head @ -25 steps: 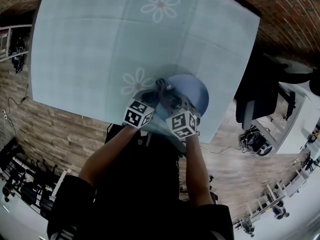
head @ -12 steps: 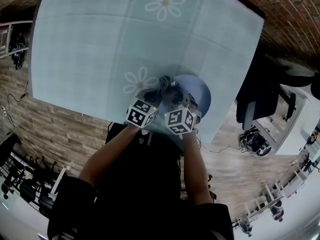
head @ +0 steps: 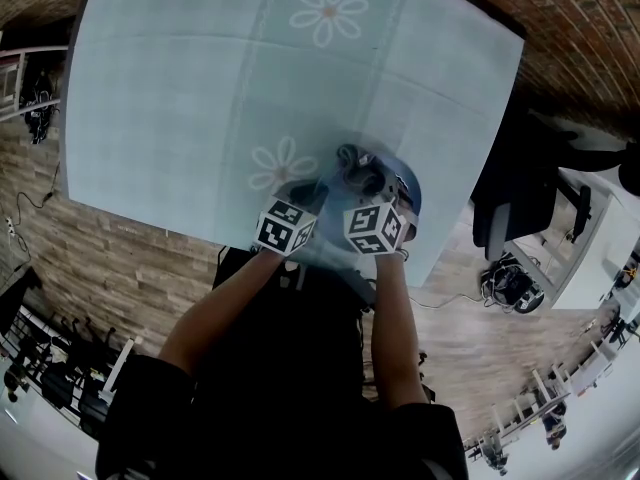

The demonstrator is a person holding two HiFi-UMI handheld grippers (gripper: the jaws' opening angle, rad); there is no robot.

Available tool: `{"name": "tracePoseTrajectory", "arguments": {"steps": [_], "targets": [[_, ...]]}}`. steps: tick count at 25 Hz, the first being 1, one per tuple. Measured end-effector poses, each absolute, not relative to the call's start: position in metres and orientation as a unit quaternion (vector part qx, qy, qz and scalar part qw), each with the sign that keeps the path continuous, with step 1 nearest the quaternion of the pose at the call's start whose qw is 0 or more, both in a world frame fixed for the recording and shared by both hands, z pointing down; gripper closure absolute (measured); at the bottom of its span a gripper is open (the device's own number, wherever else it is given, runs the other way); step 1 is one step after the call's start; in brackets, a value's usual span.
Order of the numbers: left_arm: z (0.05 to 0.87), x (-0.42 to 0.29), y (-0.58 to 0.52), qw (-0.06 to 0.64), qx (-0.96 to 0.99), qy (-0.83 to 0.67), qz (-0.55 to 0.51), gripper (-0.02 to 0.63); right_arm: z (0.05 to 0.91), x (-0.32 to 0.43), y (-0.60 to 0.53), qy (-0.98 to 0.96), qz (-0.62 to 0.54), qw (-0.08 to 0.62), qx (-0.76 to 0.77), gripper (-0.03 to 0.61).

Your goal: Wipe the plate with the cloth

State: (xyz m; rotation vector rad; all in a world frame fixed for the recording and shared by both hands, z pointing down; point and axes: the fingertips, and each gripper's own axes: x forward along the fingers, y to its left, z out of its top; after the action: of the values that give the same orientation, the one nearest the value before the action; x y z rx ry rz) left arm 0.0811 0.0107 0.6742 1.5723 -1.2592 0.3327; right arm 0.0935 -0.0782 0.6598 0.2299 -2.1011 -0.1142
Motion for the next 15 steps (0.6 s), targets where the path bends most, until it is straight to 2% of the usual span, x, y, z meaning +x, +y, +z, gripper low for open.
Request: {"name": "tracePoseTrajectory", "arguments": {"steps": [7,15], "targets": [[0.673,0.078,0.013,0.54,0.641,-0.532,0.118,0.558,0.658,0.119,-0.1,-0.838,-0.082,0.523,0.129,0.518],[0.675,0.077,0.014,0.553,0.634,-0.533,0.095,0.561,0.659,0.161,-0.113,-0.811,-0.072,0.558,0.163,0.518]]}}
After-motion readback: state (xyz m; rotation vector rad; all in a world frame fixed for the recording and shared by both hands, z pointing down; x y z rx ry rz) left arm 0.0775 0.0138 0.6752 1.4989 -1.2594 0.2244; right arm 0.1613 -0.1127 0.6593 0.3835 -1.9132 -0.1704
